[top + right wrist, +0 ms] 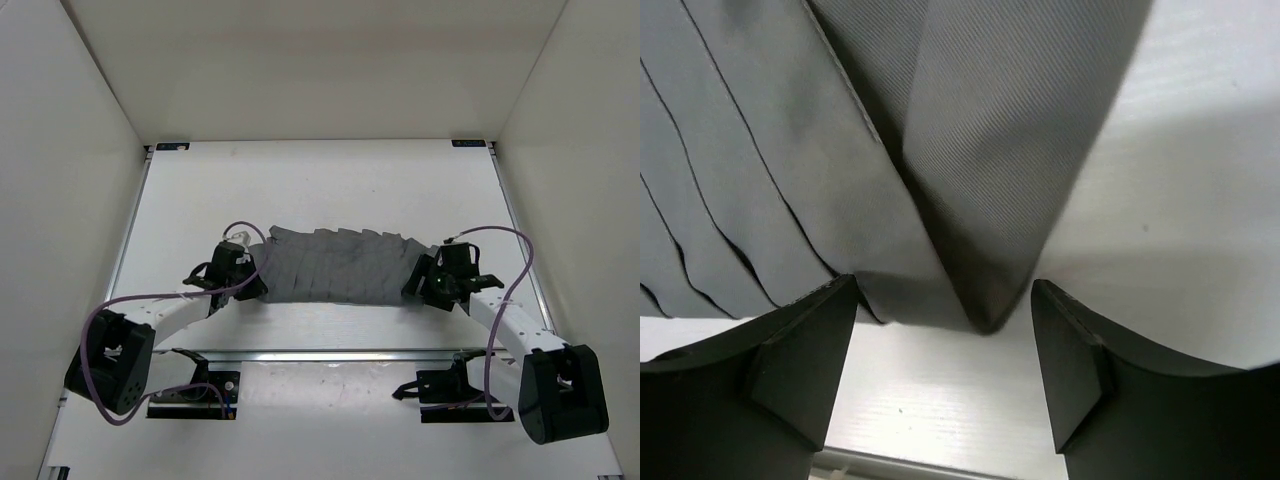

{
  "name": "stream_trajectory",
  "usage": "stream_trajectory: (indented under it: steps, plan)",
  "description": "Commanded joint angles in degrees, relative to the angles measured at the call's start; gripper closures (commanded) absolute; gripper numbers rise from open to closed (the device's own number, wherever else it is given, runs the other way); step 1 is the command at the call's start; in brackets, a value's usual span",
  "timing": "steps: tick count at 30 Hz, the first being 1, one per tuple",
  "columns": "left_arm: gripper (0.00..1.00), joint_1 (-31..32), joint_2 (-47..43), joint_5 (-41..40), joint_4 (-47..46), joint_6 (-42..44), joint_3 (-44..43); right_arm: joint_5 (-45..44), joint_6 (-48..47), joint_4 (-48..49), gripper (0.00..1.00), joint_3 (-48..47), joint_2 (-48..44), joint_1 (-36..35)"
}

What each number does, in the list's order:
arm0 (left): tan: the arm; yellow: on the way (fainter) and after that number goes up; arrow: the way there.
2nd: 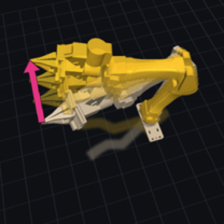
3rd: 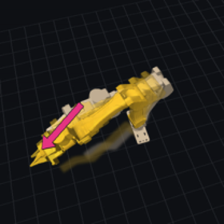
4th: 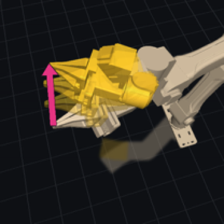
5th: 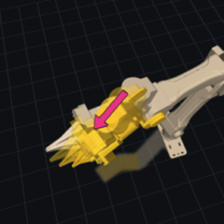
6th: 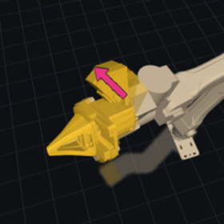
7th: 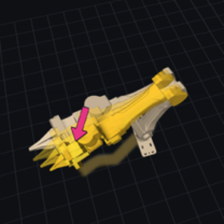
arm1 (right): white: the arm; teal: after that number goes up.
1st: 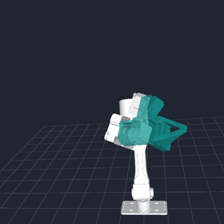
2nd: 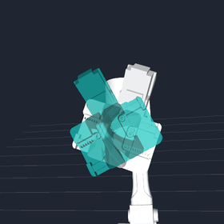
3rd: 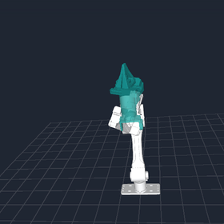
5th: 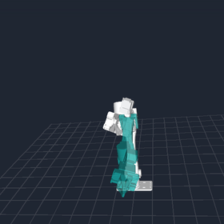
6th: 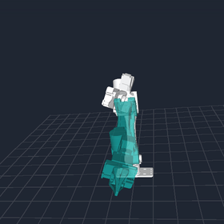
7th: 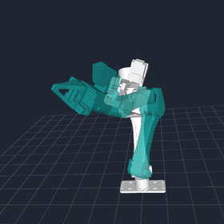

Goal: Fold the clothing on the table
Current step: Fold the skirt

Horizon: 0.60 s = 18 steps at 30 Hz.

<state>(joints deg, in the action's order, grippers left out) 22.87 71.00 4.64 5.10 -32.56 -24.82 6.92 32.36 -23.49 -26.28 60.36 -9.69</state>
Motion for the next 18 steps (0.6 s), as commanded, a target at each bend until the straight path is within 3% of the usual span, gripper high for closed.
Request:
stream_trajectory:
  steps: [1,2,5,7,8,13,18]
  plan:
    - [1.00,-0.9,-2.3,1.2,1.0,0.1,0.4,-0.8,-0.3,4.8,0.33,1.3,2.4,-0.2]
    - [0.99,-1.1,-2.6,0.9,1.0,0.1,0.4,-0.9,-0.1,5.3,0.33,1.3,2.8,-0.2]
    - [0.98,-1.2,-3.6,1.1,0.9,0.1,1.1,0.0,-0.1,7.8,0.55,1.8,4.1,0.4]
    - [0.98,-1.4,-3.9,1.0,0.8,-0.1,1.8,2.7,0.0,9.7,0.89,2.0,4.5,1.3]
    - [0.97,-1.3,-3.9,1.0,0.7,0.1,1.6,5.2,-0.4,9.8,0.98,1.3,4.9,1.3]
    - [1.00,-1.3,-4.3,-0.1,0.8,-0.1,2.7,12.6,-3.0,10.2,1.00,-4.9,1.5,-3.0]
    - [1.00,-1.3,-4.6,-1.5,-0.5,-1.1,4.1,26.0,1.3,21.3,1.00,-11.8,1.0,-11.6]
